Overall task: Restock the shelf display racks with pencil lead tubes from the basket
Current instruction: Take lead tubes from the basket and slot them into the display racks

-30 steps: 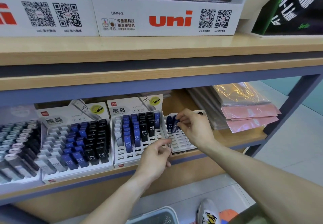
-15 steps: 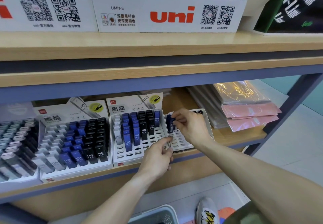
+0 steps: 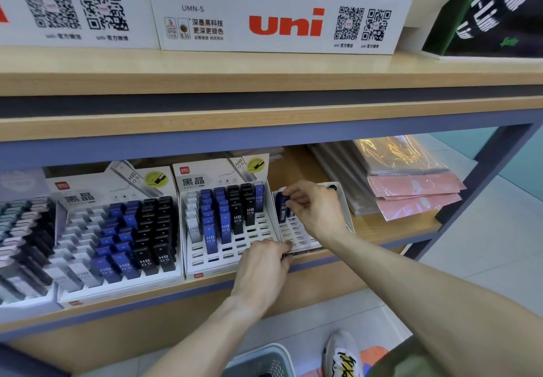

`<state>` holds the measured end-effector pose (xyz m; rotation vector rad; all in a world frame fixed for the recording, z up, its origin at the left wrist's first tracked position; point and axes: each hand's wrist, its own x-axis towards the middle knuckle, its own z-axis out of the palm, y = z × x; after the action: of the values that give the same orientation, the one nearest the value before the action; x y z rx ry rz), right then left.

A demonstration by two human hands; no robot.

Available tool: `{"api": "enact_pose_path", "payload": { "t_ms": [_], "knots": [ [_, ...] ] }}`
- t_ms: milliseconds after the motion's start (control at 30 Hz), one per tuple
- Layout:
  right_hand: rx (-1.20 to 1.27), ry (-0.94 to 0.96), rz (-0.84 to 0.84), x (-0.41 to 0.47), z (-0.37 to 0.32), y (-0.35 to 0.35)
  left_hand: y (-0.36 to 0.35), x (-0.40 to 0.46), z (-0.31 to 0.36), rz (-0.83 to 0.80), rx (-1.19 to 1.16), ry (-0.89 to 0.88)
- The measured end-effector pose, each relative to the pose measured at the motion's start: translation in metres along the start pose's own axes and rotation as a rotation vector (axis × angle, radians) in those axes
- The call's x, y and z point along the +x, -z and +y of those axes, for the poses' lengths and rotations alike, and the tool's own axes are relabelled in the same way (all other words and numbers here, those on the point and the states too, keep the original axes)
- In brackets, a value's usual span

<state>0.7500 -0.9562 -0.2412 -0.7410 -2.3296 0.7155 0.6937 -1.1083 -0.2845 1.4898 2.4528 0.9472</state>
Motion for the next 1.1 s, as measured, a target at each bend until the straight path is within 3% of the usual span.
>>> {"api": "enact_pose_path", "payload": {
  "t_ms": [700,967,1100],
  "knots": [
    [-0.046,-0.018,-0.032,-0.004,0.008,-0.010,-0.008,0.004,-0.007,0.055,-0.065,0.030],
    [-0.102,0.001,-0.109,-0.020,-0.004,0.011,0.006,-0.012,-0.018,-0.079,-0.225,-0.020],
    [-0.137,0.029,-0.173,-0.048,-0.023,0.017,0.020,-0.033,-0.026,-0.118,-0.166,-0.096]
  ]
}}
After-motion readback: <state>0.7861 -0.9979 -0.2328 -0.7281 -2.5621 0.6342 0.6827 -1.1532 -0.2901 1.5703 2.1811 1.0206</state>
